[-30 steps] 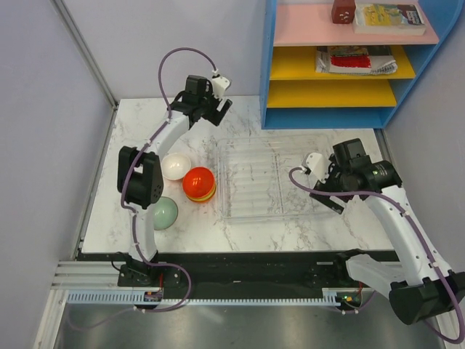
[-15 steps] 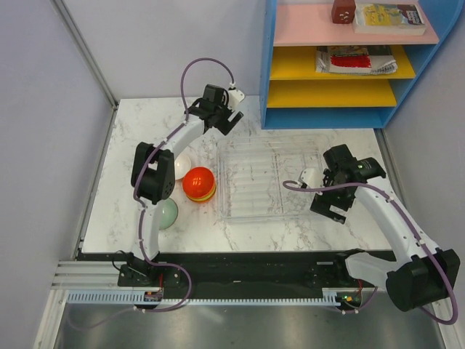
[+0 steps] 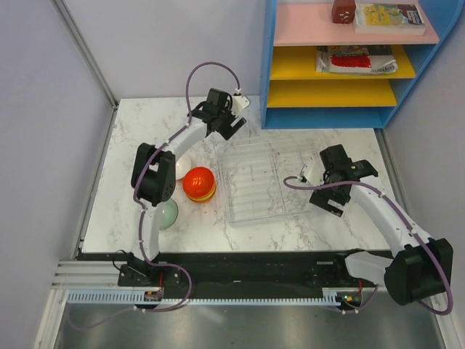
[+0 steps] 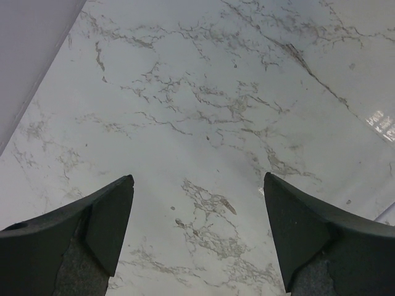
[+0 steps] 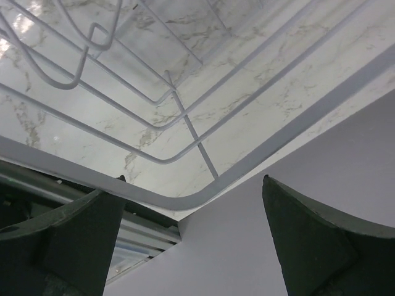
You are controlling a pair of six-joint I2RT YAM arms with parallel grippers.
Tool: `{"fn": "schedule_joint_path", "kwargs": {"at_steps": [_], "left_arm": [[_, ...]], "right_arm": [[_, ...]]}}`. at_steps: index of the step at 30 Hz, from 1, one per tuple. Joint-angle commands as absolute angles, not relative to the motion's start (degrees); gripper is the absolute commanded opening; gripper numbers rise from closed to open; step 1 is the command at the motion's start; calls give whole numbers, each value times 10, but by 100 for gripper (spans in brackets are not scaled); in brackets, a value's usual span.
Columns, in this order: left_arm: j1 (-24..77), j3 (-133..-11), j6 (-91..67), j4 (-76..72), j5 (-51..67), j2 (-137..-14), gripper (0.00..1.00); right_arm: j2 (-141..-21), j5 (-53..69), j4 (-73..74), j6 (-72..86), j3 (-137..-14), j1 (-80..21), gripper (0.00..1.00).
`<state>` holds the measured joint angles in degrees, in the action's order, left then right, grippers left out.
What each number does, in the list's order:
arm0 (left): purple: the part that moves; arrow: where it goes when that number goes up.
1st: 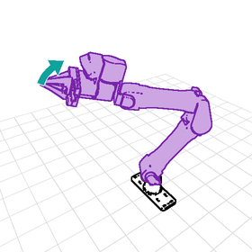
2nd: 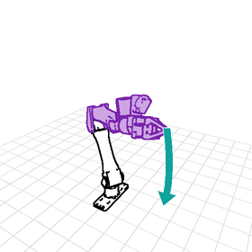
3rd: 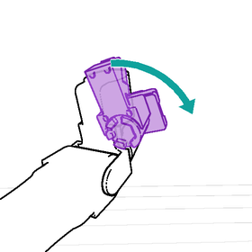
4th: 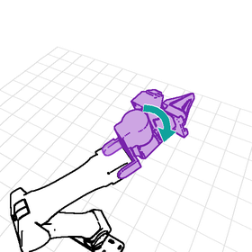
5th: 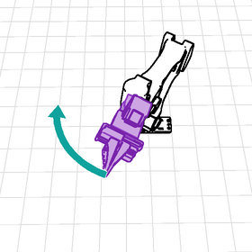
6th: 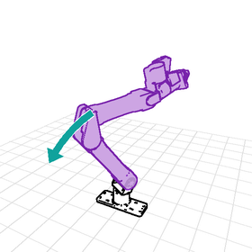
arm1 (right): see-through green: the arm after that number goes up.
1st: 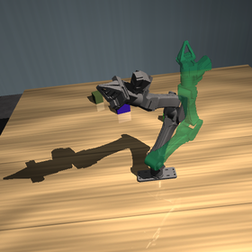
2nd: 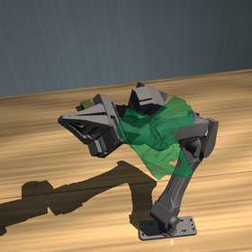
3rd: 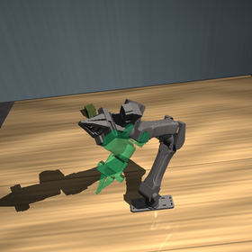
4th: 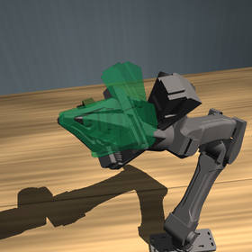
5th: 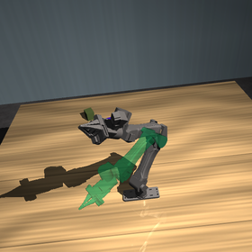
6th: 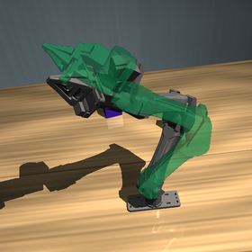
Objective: Load the bowls into the dish rack
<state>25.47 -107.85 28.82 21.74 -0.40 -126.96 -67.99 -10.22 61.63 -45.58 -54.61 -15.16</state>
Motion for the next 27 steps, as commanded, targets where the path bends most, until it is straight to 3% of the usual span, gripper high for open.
{"fn": "schedule_joint_path", "kwargs": {"at_steps": [1,27], "left_arm": [[272,-1042,316,255,33,-1230,91],[329,-979,338,308,83,-1165,85]], "right_arm": [[-693,-145,477,-419,-548,-152,98],[-799,-280,287,-332,-588,-139,98]]}}
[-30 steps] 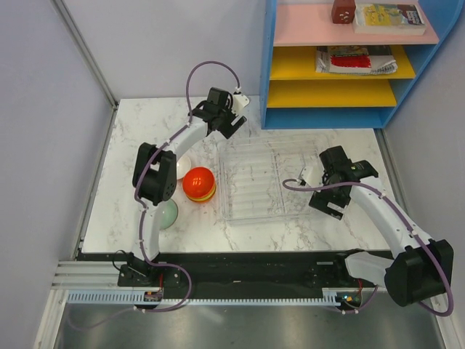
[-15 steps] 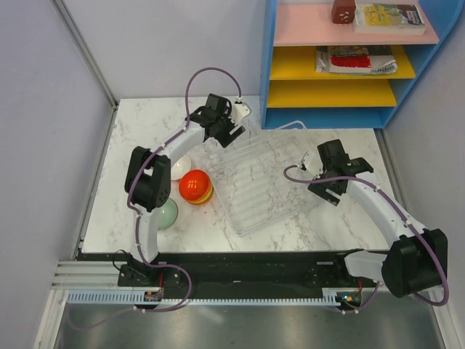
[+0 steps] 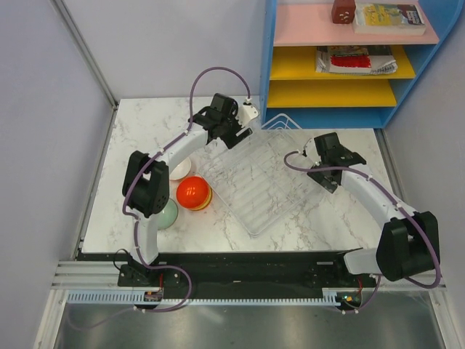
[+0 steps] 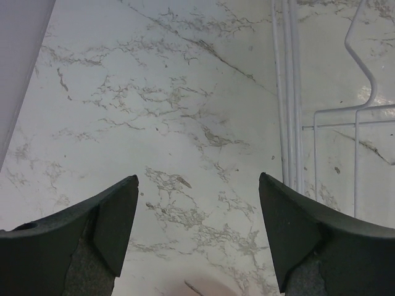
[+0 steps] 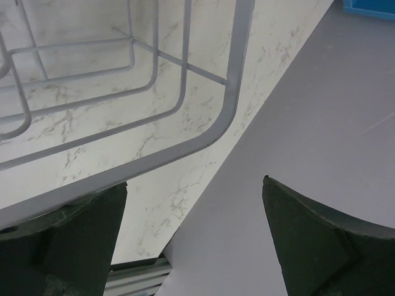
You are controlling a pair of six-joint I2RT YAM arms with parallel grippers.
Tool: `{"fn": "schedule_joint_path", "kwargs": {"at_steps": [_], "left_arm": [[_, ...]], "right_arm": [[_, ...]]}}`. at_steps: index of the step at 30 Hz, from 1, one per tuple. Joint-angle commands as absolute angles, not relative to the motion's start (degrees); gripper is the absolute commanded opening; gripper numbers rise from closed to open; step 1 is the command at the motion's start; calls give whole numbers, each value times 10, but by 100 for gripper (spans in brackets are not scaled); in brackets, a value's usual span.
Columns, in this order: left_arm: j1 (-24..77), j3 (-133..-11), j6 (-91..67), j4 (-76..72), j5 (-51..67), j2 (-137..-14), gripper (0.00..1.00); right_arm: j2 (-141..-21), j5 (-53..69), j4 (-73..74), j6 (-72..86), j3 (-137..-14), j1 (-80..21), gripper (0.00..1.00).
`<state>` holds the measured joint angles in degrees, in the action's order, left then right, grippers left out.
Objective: Load the bowls into the dish rack
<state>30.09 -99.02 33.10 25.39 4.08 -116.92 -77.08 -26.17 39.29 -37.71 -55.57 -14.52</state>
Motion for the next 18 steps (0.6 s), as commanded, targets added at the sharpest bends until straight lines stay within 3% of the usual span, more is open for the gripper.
{"fn": "schedule_joint_path", "kwargs": {"at_steps": [1,18], "left_arm": [[330,-979,338,310,83,-1165,85],[359,-965,347,333,116,-1160,83]], "right_arm": [[-802,-283,283,-330,-591,-137,98],[-858,-311,244,-293,-624,-124,98]]}}
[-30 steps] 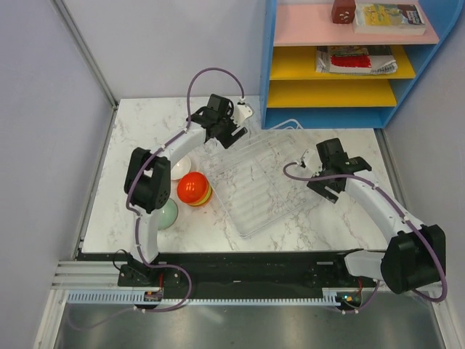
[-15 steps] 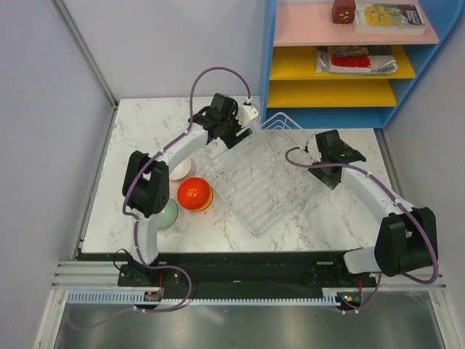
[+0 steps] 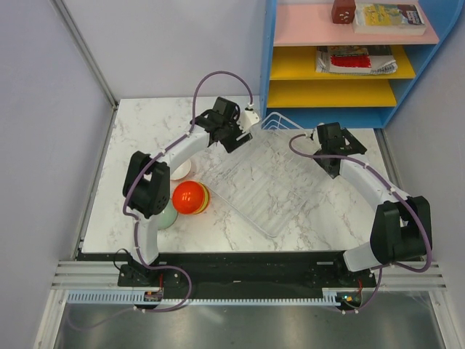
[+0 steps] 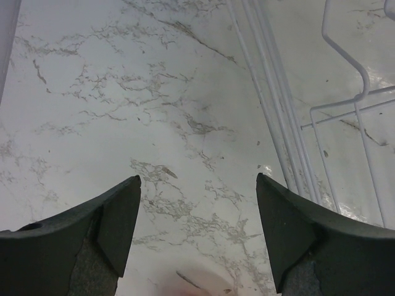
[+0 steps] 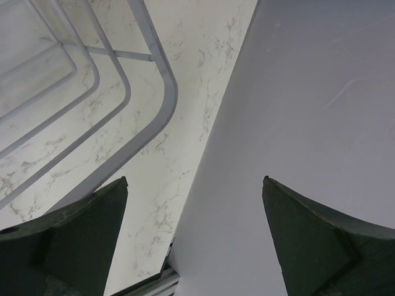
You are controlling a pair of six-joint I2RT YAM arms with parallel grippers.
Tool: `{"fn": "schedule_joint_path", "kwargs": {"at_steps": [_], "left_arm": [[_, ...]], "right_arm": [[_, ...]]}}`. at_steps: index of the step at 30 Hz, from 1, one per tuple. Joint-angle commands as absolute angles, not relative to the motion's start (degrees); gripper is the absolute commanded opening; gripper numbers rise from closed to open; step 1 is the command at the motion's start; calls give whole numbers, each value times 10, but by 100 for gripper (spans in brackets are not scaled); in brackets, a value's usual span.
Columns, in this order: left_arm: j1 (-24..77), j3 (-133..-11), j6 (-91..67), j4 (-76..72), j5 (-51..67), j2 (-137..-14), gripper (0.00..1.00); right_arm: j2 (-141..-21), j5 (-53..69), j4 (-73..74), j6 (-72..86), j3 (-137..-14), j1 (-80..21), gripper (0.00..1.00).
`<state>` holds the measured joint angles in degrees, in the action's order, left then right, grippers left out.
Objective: Load the bowls into the dish rack
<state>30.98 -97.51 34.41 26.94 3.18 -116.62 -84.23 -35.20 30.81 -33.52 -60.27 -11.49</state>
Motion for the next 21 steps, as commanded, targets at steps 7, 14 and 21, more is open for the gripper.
{"fn": "schedule_joint_path", "kwargs": {"at_steps": [7,14,21], "left_arm": [[381,-976,346,340,127,-1173,82],[389,-989,338,344,128,-1186,82],[391,-998,333,347,134,-1203,81]], "right_arm": [[-855,-321,241,-298,-617,-116,98],[-854,-330,242,-295,-620,-105,98],[-853,-327,242,-300,-616,-98,98]]}}
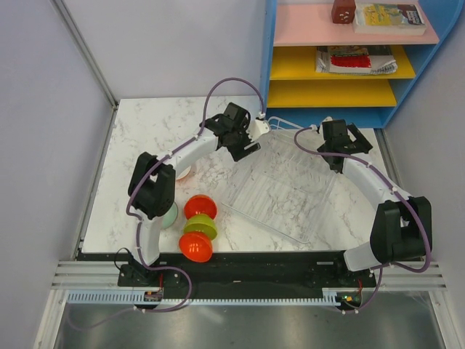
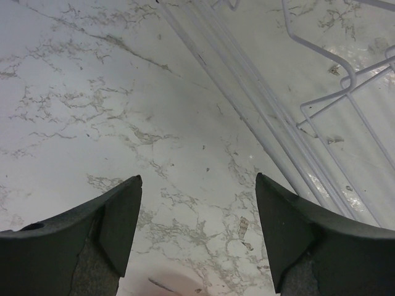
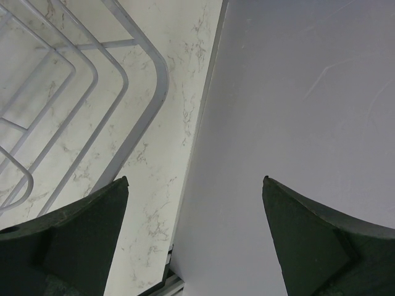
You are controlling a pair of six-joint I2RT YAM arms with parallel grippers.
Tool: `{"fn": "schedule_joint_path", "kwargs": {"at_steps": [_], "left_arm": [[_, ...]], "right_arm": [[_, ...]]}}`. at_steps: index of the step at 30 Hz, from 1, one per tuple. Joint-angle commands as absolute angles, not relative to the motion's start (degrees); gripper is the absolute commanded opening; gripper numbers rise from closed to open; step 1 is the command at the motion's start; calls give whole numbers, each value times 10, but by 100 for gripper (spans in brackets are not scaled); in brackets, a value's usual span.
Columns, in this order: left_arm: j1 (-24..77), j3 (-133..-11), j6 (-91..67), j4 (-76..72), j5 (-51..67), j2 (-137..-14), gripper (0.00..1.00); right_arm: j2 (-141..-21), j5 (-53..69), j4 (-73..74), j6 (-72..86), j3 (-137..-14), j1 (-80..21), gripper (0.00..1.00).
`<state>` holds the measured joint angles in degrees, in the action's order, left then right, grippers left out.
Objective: Load the bowls into the dish rack
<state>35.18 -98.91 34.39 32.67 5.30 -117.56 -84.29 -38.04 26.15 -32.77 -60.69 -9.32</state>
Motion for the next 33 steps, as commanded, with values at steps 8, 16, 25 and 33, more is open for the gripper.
{"fn": "schedule_joint_path", "kwargs": {"at_steps": [8,16,25,33], "left_arm": [[403,-984,346,357,146,-1196,78],[408,-956,350,367,160,-1167,77],[423,-946,355,388,176,-1157,75],[424,-943,319,364,121,-1140,72]], "right_arm": [[-866,-329,242,-299,-628,-94,98],[-887,-315,236,-290,-650,-93,98],[-925,-306,233,-282,-689,-93,98],[-948,-282,229,-271,-697,-94,98]]}}
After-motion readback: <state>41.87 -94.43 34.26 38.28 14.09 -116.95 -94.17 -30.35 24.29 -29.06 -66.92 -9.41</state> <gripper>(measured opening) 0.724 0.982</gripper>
